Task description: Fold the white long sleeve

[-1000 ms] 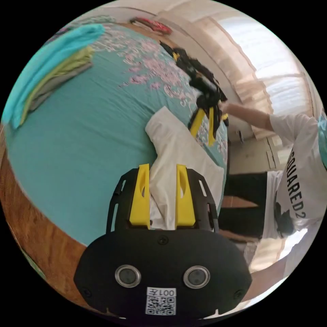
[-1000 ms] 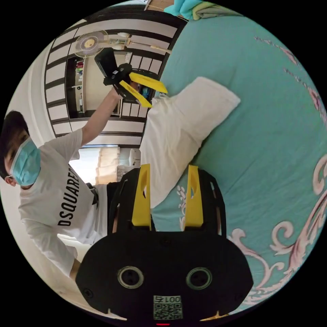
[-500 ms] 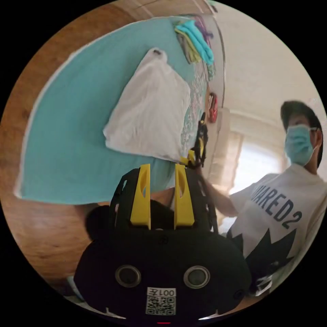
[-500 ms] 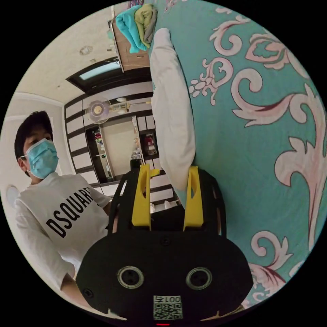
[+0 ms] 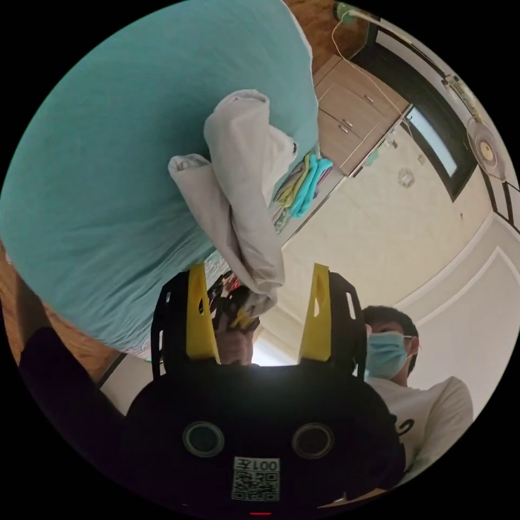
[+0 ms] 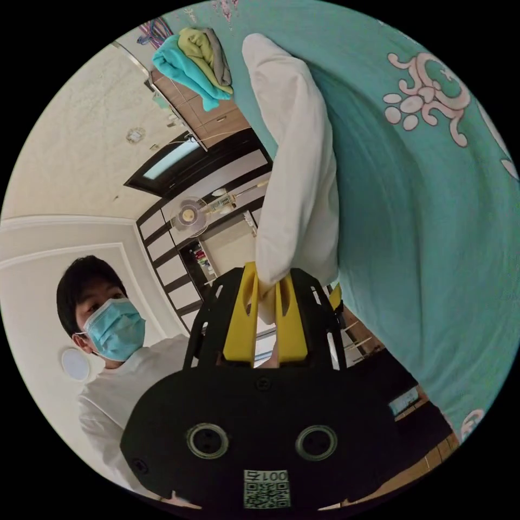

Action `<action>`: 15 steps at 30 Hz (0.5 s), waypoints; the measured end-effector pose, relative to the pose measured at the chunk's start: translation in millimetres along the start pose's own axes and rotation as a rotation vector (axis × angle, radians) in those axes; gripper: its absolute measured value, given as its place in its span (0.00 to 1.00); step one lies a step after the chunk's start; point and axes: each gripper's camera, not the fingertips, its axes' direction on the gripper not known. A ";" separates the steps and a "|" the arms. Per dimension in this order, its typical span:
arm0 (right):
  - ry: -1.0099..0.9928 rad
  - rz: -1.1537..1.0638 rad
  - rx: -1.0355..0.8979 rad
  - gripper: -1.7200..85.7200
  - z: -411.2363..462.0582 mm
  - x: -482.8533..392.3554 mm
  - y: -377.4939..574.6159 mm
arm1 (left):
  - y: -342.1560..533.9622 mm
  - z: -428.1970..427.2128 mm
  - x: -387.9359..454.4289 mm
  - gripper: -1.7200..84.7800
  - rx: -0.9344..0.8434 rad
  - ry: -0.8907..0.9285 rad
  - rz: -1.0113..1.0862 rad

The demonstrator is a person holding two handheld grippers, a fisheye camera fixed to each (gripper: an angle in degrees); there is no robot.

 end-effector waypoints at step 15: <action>0.259 -0.374 -0.124 0.01 47.4 -144.2 158.6 | 4.2 -10.9 170.1 0.02 -0.274 -0.267 0.068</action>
